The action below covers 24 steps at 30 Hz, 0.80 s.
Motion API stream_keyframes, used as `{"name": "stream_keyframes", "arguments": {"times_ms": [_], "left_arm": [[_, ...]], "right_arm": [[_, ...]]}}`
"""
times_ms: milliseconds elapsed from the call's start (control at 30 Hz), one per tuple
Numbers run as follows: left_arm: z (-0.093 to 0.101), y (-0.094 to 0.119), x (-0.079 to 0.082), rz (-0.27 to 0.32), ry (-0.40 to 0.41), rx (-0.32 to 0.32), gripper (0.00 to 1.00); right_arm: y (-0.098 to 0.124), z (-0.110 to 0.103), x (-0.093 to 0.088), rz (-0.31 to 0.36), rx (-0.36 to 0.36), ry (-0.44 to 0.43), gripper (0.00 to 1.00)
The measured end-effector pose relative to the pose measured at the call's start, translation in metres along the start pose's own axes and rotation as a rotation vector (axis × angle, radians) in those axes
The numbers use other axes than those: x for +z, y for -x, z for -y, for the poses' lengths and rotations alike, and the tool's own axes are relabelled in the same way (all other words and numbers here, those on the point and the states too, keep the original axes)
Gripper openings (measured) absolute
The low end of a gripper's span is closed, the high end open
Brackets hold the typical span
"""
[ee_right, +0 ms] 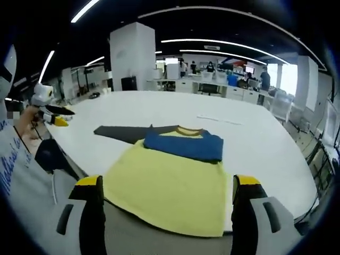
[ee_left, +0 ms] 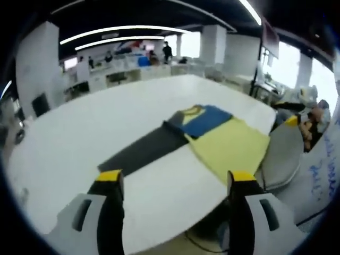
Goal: Fold the garment on the visible template until the final outline fits inside the template.
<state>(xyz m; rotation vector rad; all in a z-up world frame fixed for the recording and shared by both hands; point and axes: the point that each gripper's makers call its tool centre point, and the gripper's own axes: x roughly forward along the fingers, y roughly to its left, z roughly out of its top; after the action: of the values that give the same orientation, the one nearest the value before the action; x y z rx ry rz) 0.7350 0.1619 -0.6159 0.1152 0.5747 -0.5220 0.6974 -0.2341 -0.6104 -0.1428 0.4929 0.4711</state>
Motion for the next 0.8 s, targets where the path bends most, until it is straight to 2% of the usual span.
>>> {"name": "stream_keyframes", "arguments": {"times_ms": [133,233,300,367,500,533,567,633,800], "left_arm": [[-0.009,-0.004,0.000,0.017,0.027,0.004,0.66],[-0.015,-0.009,-0.001,0.018,0.071,-0.006,0.56],[-0.019,-0.011,0.000,0.034,0.095,-0.007,0.55],[-0.022,-0.014,0.000,0.031,0.090,0.001,0.53],[-0.033,-0.024,-0.003,0.038,0.097,0.014,0.42],[-0.036,-0.027,-0.005,0.036,0.101,0.018,0.39],[-0.044,-0.032,-0.013,0.009,0.106,0.046,0.37],[-0.052,-0.036,-0.017,-0.005,0.082,0.081,0.33],[-0.066,-0.050,-0.020,-0.004,0.118,0.071,0.29]], "right_arm": [[0.003,0.004,0.000,-0.002,-0.009,0.004,1.00],[0.004,0.009,0.000,-0.006,-0.017,0.012,1.00],[0.003,0.011,0.000,-0.008,-0.018,0.009,1.00],[0.002,0.011,0.001,-0.006,-0.020,0.008,1.00],[0.000,0.011,0.001,-0.005,-0.016,0.004,1.00],[0.000,0.011,0.000,-0.006,-0.015,0.004,1.00],[-0.001,0.011,-0.001,-0.011,-0.014,0.002,1.00],[-0.001,0.012,-0.002,-0.013,-0.017,-0.003,1.00],[0.000,0.018,-0.004,-0.014,-0.030,-0.012,1.00]]}}
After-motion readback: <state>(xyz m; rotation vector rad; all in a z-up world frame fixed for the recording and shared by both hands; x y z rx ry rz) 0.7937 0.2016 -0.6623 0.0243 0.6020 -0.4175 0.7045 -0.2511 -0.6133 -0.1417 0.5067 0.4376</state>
